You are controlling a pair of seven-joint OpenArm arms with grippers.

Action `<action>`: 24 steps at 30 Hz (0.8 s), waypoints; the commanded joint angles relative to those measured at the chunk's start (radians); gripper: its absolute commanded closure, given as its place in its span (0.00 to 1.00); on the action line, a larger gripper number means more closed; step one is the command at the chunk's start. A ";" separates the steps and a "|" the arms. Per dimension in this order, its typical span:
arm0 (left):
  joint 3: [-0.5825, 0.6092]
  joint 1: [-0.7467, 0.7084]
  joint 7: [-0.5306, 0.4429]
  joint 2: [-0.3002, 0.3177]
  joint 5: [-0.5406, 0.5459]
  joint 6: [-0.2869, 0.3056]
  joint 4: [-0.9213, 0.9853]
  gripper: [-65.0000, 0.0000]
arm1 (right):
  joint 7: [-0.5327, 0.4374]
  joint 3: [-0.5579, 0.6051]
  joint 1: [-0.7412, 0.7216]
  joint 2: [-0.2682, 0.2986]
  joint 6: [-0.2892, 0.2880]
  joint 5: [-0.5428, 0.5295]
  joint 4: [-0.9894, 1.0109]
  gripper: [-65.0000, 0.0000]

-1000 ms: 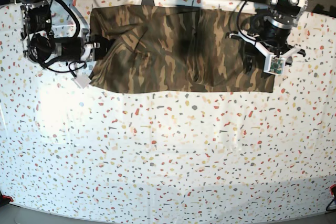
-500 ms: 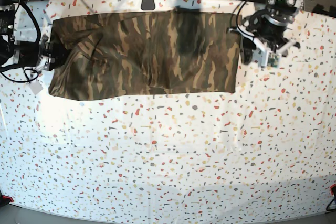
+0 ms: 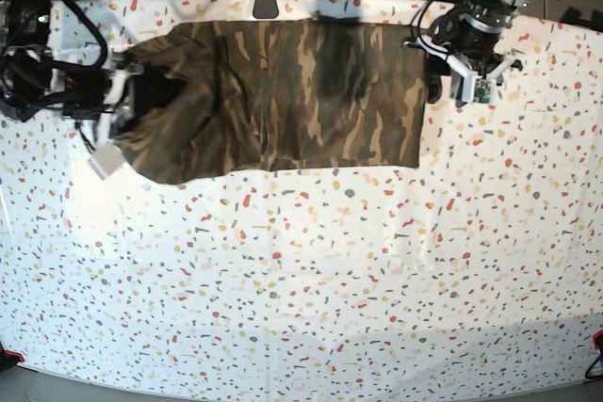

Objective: Fold the T-shirt properly
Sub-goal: 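Lift and fold the strip end over toward the left gripper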

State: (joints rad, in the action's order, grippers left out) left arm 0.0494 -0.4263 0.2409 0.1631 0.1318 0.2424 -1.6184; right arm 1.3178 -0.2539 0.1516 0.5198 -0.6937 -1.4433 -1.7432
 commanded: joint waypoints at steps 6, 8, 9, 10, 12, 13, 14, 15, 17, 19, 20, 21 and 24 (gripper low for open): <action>0.114 0.019 0.027 -0.002 0.008 0.023 -0.005 0.59 | -0.022 -0.007 -0.062 -0.158 -0.004 -0.013 -0.106 1.00; 0.137 0.026 0.029 -0.002 0.007 0.023 -0.005 0.59 | -0.042 0.003 -0.073 -0.199 -0.004 0.012 -0.106 1.00; 0.143 0.029 0.032 -0.002 0.007 0.023 -0.005 0.59 | -0.055 0.015 -0.077 -0.217 -0.004 0.030 -0.106 1.00; 0.144 0.031 0.035 -0.002 0.007 0.023 -0.005 0.59 | -0.059 0.033 -0.082 -0.233 -0.004 0.052 -0.106 1.00; 0.144 0.033 0.035 -0.002 0.005 0.023 -0.005 0.59 | -0.064 0.083 -0.085 -0.258 -0.004 0.104 -0.106 1.00; 0.144 0.033 0.035 -0.002 -0.001 0.023 -0.005 0.59 | -0.070 0.109 -0.085 -0.266 -0.004 0.124 -0.106 1.00; 0.144 0.033 0.035 -0.002 0.000 0.023 -0.005 0.59 | -0.077 0.137 -0.085 -0.274 -0.004 0.142 -0.106 1.00; 0.144 0.033 0.035 -0.002 0.000 0.023 -0.005 0.59 | -0.087 0.161 -0.085 -0.280 -0.004 0.159 -0.106 1.00; 0.144 0.032 0.035 0.000 0.000 0.023 -0.005 0.59 | -0.106 0.208 -0.085 -0.293 -0.004 0.195 -0.106 1.00; 0.142 0.032 0.035 0.001 0.000 0.023 -0.005 0.59 | -0.143 0.243 -0.085 -0.319 -0.004 0.254 -0.106 1.00; 0.141 0.033 0.035 0.001 0.000 0.023 -0.005 0.59 | -0.163 0.257 -0.085 -0.333 -0.004 0.288 -0.106 1.00; 0.141 0.032 0.035 0.001 0.000 0.023 -0.005 0.59 | -0.179 0.270 -0.085 -0.348 -0.004 0.320 -0.106 1.00; 0.142 0.032 0.035 0.001 0.000 0.023 -0.005 0.59 | -0.189 0.307 -0.088 -0.383 -0.004 0.388 -0.106 1.00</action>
State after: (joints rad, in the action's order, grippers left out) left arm 0.1898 -0.3904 0.2573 0.1635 0.1291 0.2584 -1.6184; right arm 1.1488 0.0555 0.0803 0.1352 -0.6930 -1.0248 -1.8328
